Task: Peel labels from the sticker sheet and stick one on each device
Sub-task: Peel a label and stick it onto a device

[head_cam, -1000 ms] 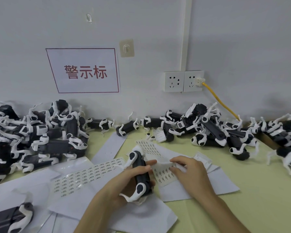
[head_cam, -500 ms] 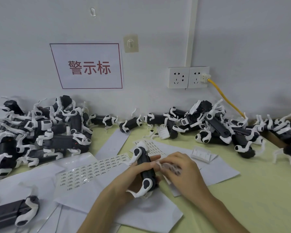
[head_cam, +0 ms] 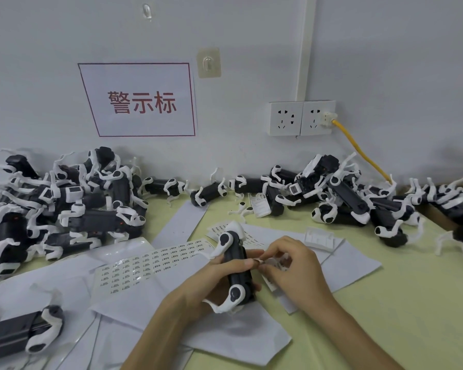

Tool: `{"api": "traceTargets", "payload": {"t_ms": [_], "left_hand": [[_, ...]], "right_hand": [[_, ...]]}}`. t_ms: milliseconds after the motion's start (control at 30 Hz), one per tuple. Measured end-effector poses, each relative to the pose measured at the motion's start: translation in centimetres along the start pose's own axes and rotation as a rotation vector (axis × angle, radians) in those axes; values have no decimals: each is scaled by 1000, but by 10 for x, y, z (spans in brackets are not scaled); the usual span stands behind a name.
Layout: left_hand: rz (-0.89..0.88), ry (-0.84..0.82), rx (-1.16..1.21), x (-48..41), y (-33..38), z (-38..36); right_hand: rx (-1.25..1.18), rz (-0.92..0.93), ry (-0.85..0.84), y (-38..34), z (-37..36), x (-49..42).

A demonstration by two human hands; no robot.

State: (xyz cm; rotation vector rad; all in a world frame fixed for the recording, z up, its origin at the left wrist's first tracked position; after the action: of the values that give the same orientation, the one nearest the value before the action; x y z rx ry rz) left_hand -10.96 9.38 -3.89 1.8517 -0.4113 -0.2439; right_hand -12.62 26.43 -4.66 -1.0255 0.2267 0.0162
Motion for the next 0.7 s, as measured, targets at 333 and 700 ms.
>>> {"api": "traceTargets", "payload": {"t_ms": [333, 700], "left_hand": [[7, 0, -45, -1, -1, 0], [-3, -4, -40, 0, 1, -1]], "right_hand": [[3, 1, 19, 4, -1, -1], [-82, -43, 28, 4, 2, -2]]}}
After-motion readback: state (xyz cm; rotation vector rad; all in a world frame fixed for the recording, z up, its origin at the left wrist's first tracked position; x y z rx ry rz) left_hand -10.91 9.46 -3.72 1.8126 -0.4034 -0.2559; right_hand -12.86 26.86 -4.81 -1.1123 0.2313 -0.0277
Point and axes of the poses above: each hand's wrist, its own x-axis away from the middle knuckle, its own z-axis out of the back of the hand, y = z × x, the point moved 4 cm from there along -x, towards the middle knuckle, and after that the axes turned 13 degrees about -z, right-handed, at the moved point
